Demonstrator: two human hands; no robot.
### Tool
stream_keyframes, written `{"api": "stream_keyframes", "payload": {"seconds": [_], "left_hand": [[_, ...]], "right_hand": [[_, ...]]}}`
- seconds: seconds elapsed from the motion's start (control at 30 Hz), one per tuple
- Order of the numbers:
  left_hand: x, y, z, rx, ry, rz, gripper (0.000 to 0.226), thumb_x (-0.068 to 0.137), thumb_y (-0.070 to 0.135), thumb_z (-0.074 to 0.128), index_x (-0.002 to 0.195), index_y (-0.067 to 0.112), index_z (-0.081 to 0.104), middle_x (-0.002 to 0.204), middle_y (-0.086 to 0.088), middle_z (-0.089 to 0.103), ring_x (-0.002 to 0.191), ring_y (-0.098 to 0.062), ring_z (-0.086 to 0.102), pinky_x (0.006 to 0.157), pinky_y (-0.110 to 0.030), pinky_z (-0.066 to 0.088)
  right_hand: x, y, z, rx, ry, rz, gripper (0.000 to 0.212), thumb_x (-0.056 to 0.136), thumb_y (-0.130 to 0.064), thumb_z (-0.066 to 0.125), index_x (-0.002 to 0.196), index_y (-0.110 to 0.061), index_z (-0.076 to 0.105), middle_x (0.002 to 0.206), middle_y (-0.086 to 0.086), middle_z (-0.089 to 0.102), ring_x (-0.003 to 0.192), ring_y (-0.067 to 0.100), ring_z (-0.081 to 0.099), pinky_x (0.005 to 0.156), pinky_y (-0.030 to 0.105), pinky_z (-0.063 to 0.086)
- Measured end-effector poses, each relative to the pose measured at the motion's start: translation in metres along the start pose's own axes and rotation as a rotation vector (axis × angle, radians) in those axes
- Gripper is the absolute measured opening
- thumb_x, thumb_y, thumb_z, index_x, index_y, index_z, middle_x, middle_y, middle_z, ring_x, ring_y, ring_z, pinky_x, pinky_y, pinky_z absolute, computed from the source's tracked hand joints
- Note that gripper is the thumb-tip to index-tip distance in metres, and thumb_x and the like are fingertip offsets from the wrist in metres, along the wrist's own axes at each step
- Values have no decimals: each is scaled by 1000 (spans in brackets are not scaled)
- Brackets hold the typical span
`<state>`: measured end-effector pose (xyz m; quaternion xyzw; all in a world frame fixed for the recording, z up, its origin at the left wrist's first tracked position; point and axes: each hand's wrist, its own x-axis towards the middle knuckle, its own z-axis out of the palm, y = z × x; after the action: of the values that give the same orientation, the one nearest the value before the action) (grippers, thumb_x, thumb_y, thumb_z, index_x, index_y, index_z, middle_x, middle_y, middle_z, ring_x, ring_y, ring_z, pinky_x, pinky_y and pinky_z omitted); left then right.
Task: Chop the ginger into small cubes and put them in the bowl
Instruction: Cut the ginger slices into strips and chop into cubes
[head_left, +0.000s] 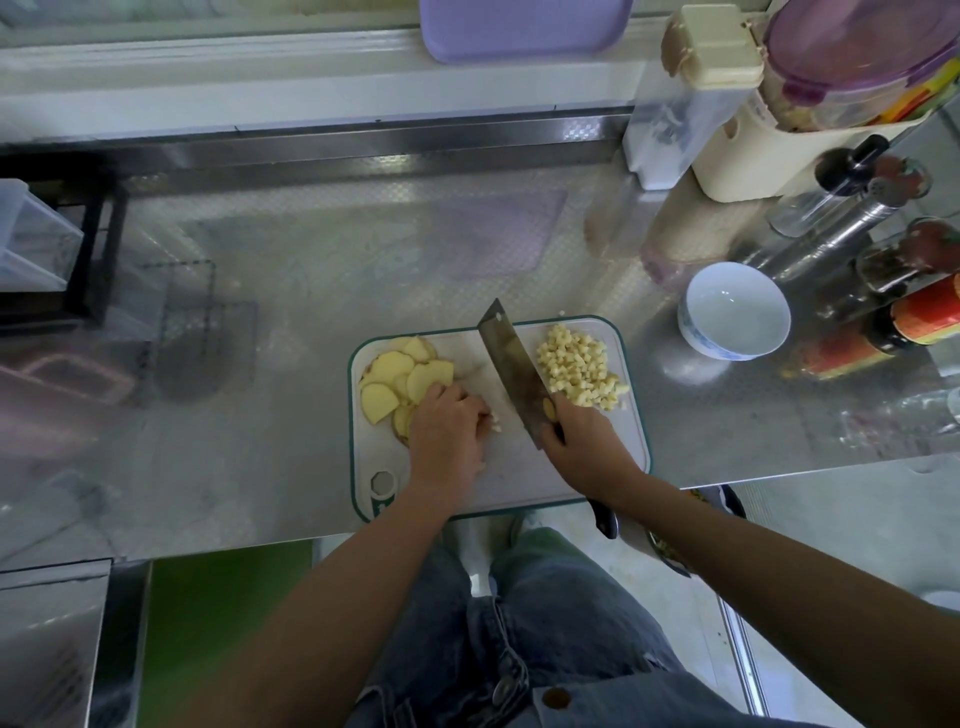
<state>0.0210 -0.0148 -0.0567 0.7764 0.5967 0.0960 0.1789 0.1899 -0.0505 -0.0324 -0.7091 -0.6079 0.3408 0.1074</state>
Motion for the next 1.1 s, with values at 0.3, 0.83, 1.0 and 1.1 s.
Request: {"api": "stream_keyframes", "payload": {"seconds": [0.3, 0.83, 1.0, 1.1], "left_hand": [[-8, -2, -6, 57, 58, -76, 15, 92, 23, 56, 94, 15, 69, 92, -4, 64, 94, -20, 49, 75, -30, 38], [-9, 1, -7, 146, -39, -90, 16, 92, 24, 56, 103, 22, 67, 101, 2, 61, 102, -17, 45, 80, -27, 41], [-7, 2, -8, 146, -55, -96, 13, 91, 24, 58, 100, 23, 67, 98, 1, 61, 100, -17, 45, 79, -28, 44], [-6, 2, -8, 144, -52, -88, 15, 90, 24, 59, 101, 22, 68, 98, 0, 62, 100, -18, 46, 78, -29, 44]], "right_hand": [[-22, -5, 19, -20, -70, -45, 15, 98, -27, 46, 94, -13, 50, 76, 7, 62, 64, 23, 59, 60, 37, 51], [-15, 14, -1, -11, 29, 56, 15, 97, -22, 48, 89, -10, 45, 75, 14, 60, 65, 29, 56, 59, 35, 42], [-9, 20, -19, 3, 73, 96, 17, 97, -23, 47, 94, -7, 49, 71, 12, 59, 60, 29, 58, 57, 39, 50], [-14, 6, -7, 7, 51, -6, 12, 96, -21, 49, 94, -8, 51, 70, 8, 56, 63, 26, 56, 58, 35, 45]]}}
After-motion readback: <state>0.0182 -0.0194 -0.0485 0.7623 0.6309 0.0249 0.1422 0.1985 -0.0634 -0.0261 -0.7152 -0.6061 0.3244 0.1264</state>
